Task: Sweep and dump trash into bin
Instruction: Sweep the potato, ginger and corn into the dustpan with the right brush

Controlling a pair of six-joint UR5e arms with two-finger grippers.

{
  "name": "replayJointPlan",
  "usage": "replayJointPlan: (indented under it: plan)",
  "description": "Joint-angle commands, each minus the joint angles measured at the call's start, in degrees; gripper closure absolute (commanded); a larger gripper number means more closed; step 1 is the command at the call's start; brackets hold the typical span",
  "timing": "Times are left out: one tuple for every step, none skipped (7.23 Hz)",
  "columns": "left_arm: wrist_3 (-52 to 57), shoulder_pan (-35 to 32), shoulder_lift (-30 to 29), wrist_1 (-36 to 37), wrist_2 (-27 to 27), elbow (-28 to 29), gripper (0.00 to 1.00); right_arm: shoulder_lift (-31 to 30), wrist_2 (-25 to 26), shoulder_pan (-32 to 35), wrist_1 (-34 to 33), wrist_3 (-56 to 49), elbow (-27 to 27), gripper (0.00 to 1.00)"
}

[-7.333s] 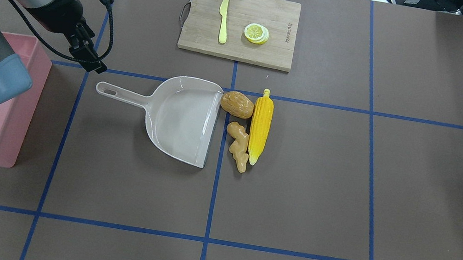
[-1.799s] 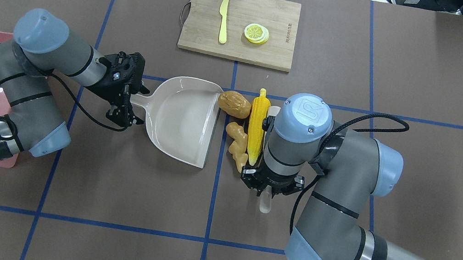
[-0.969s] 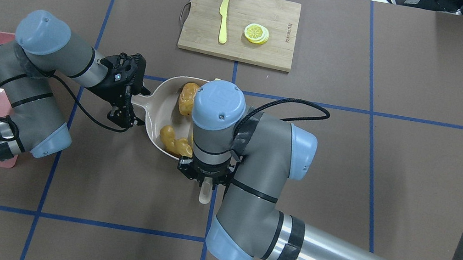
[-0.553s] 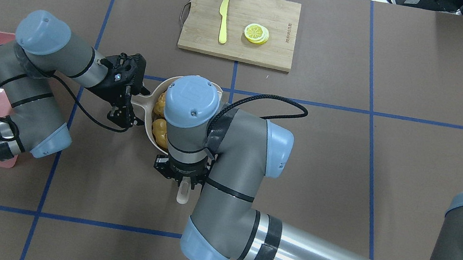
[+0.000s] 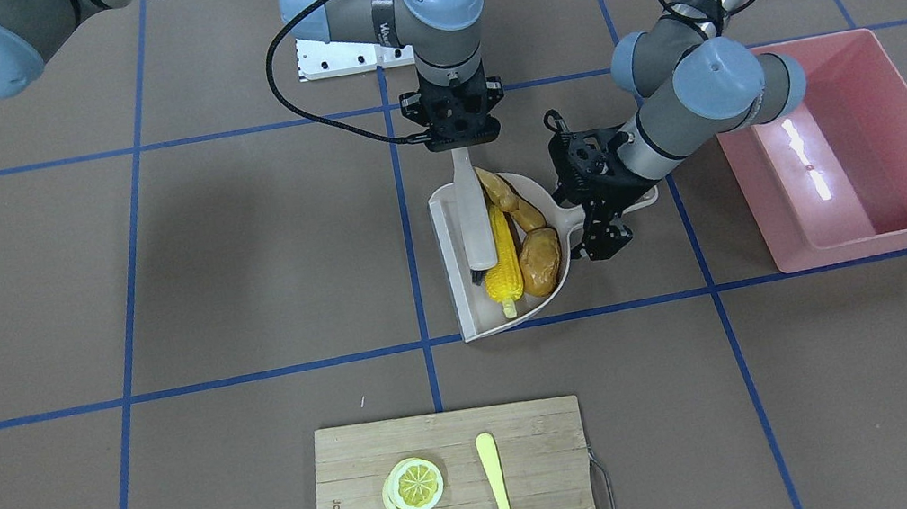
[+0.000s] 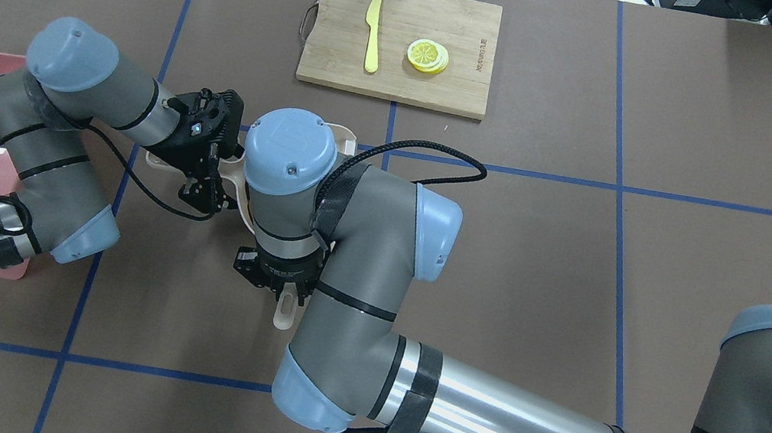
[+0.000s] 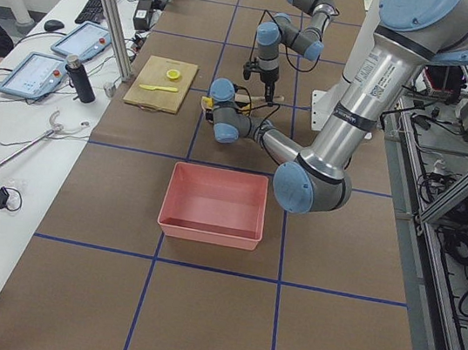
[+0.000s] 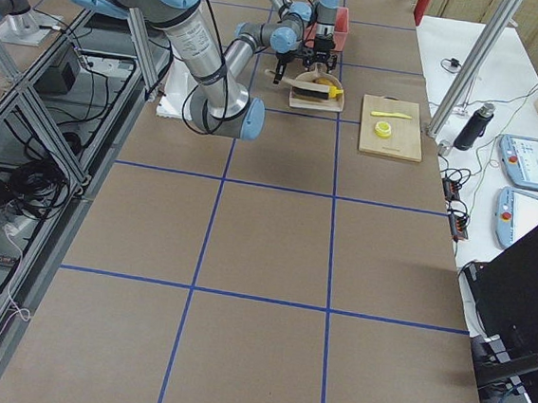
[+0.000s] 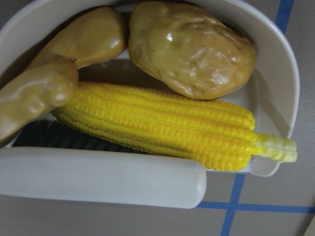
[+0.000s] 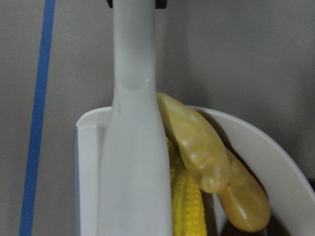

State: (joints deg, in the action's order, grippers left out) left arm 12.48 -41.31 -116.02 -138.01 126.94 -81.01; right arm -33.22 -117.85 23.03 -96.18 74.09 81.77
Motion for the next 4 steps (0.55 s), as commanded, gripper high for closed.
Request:
replayJointPlan:
  plan:
    - [0.0,0.0,0.0,0.0,0.0,0.1,0.14,-2.0,-2.9,3.5,-3.0,-3.1,3.8,1.0]
    - [0.0,0.0,0.0,0.0,-0.1,0.1,0.14,-2.5,-2.9,3.9,-5.3,-5.2,5.8,1.0]
    - [0.0,0.0,0.0,0.1,-0.1,0.1,0.14,-2.6,-2.9,3.9,-5.7,-5.4,6.2,1.0]
    - [0.0,0.0,0.0,0.1,-0.1,0.1,0.14,-2.8,-3.1,5.2,-5.9,-6.2,6.6,1.0]
